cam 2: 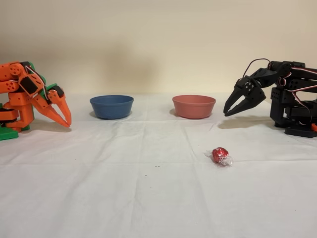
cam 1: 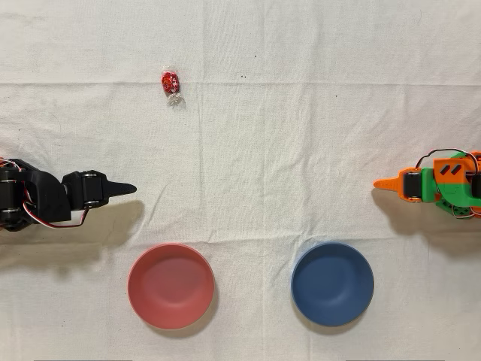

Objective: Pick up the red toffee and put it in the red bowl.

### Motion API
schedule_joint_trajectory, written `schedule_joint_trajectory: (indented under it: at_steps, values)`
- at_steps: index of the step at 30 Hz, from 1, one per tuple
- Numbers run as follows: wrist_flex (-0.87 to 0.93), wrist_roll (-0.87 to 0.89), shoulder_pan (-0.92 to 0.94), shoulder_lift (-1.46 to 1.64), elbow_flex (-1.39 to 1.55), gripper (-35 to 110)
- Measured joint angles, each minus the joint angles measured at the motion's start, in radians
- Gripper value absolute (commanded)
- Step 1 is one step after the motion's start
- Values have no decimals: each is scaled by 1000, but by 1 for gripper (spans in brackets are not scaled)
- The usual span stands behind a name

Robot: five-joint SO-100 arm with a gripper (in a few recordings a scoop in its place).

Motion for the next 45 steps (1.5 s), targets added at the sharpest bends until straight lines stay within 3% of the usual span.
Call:
schedule_joint_trajectory:
  at_steps: [19, 35, 45]
  values:
    - [43, -95, 18, -28, -193, 0]
    - [143, -31, 0, -620, -885, 0]
    - [156, 80, -244, -891, -1131, 0]
